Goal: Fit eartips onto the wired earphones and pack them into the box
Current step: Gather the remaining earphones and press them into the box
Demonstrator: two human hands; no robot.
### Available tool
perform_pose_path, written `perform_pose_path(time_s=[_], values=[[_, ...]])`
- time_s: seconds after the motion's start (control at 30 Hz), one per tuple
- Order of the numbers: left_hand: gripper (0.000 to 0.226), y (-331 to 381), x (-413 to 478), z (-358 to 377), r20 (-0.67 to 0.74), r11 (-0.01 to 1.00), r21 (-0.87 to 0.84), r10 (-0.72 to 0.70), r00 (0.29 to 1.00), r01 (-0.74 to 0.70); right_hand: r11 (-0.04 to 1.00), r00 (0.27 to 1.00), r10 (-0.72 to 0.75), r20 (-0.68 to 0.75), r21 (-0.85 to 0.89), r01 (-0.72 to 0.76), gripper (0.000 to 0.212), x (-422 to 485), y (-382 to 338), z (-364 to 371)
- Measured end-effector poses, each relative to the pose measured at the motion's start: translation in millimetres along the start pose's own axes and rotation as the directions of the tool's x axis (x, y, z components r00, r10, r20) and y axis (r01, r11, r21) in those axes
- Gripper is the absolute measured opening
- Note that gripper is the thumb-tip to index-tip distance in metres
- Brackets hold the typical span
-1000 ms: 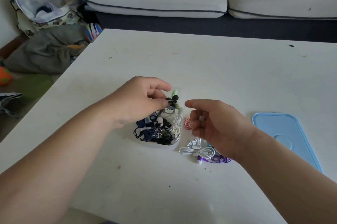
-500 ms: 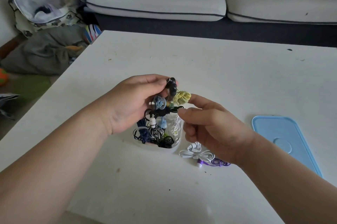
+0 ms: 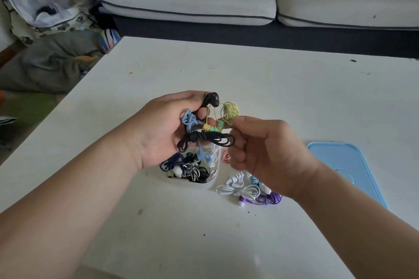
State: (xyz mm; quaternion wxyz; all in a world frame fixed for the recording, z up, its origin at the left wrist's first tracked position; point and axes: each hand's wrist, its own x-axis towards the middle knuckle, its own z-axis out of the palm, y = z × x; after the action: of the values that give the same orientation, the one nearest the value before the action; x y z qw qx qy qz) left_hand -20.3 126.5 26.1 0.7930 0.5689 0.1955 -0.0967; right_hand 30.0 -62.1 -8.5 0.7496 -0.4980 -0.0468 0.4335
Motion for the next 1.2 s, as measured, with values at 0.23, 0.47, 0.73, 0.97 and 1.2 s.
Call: perform_pose_path(time_s=[0.23,0.47,0.73,0.97,1.2], values=[[0.034,-2,2,9,0.024,0.999,-0.022,-0.027,0.999,0.028,0.998,1.000,0.006,-0.011,0.065,-0.006,0.029,-6,-1,-6],[0.034,-10,-1,22,0.107,0.999,0.008,-0.038,0.993,0.038,0.996,0.997,-0.038,-0.072,0.076,0.043,0.024,-17,-7,-12],[0.034,-18,0,41,0.186,1.000,0.013,-0.027,0.982,0.025,0.995,0.958,-0.010,-0.285,0.088,0.036,0.027,-27,-6,-25],[0.021,-40,14,57,-0.079,0.969,0.220,-0.101,0.992,0.116,0.973,0.853,0.063,-0.518,-0.158,-0.168,0.028,-24,7,-48],[0.017,-32,17,66,-0.036,0.970,0.095,-0.223,0.974,0.226,0.945,0.871,0.059,-0.489,-0.254,-0.207,0.038,-29,6,-50]])
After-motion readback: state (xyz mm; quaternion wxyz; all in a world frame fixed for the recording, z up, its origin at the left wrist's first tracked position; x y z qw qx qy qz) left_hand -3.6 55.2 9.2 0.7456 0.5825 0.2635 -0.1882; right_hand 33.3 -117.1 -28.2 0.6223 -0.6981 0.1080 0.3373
